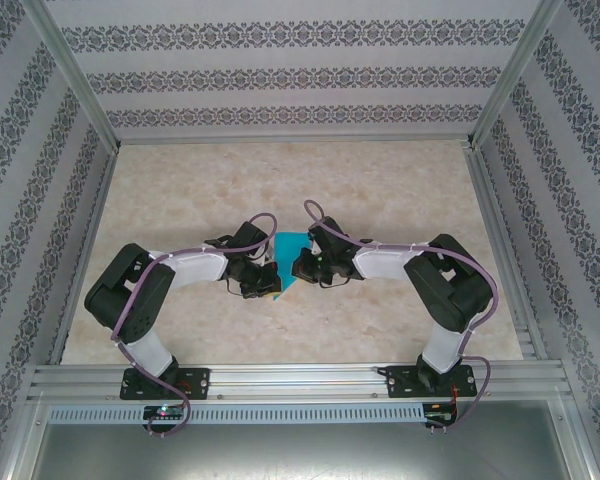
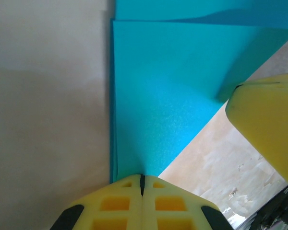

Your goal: Fold a paper plane with a square sheet of paper (pick it up from the middle)

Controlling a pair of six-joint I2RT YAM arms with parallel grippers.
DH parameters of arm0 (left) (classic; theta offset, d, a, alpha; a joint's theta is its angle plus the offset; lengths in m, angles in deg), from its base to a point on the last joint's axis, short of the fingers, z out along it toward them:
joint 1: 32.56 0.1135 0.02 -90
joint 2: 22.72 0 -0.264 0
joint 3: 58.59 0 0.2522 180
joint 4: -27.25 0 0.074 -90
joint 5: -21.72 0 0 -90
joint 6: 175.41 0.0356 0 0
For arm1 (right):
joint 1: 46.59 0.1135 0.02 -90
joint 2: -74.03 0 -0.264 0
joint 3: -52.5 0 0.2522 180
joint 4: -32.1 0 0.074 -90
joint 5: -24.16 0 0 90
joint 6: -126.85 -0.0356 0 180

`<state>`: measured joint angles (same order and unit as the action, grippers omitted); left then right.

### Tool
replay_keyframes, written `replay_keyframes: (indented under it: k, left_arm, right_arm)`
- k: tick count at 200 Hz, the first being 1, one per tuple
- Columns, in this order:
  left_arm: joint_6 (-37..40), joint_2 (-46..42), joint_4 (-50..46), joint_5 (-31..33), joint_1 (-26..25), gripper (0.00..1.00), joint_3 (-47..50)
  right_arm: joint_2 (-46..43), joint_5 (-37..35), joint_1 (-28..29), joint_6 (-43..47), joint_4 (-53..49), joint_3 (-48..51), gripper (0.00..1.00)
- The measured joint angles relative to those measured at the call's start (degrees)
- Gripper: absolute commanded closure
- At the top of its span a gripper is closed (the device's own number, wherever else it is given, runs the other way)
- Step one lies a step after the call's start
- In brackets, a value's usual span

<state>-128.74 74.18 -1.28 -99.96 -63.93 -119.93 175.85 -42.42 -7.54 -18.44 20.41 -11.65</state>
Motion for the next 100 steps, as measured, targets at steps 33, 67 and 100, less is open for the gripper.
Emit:
replay_keyframes:
  k: [33,67,100]
  left_arm:
    - [0.5,0.3,-0.7,0.0,0.0,1.00,-0.5]
    - [0.7,0.5,-1.3,0.0,0.0,1.00,-0.9]
    - [0.9,0.6,-2.3,0.3,0.0,1.00,-1.2]
  right_arm:
    - [1.0,0.4,1.1,0.0,1.2,-0.4,1.00]
    - [2.4,1.0,1.6,0.3,1.1,-0.9,1.00]
    - [3.7,1.1,1.4,1.6,0.9,-2.0,1.00]
